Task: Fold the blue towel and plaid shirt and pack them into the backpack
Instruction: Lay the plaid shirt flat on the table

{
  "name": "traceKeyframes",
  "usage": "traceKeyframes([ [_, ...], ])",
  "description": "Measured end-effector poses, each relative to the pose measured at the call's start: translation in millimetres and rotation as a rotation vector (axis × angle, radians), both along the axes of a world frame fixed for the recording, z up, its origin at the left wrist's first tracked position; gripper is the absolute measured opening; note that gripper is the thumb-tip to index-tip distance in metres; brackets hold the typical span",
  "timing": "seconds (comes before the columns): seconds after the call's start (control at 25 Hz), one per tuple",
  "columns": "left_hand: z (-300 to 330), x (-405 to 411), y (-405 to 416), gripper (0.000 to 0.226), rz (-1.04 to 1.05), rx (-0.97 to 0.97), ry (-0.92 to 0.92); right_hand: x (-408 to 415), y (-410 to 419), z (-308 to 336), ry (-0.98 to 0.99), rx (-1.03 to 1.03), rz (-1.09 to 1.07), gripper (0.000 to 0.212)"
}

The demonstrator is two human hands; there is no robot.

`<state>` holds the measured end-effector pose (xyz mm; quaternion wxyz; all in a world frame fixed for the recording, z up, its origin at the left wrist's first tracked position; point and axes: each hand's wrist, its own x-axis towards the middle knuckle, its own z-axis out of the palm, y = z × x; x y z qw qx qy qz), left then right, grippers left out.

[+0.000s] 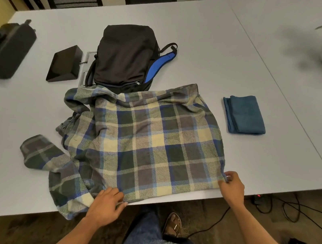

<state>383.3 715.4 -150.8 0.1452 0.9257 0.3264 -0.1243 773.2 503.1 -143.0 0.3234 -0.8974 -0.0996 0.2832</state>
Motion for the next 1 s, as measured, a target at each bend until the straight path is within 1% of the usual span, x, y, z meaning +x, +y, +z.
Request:
traceKeyframes([
  [0.08,0,6,0,0.033,0.098,-0.012,-0.015,4,2,2,0.004,0.009,-0.026,0.018],
  [0.16,0,13,1,0.031,0.205,-0.037,-0.044,7,2,2,0.010,0.002,-0.018,0.019],
  [0.28,-1,21,1,0.023,0.265,-0.057,-0.027,12,-5,0,0.009,0.001,-0.038,0.018],
  [0.56,-5,11,6,0.023,0.227,-0.064,0.011,10,-25,1,-0.018,0.034,-0.035,0.019],
  [0.88,4,3,2,0.020,0.240,-0.094,0.018,2,-25,0,-0.013,0.097,-0.002,0.007],
  [1.0,5,8,6,0.018,0.173,-0.059,0.064,1,-22,0,0.002,0.092,-0.011,0.011],
])
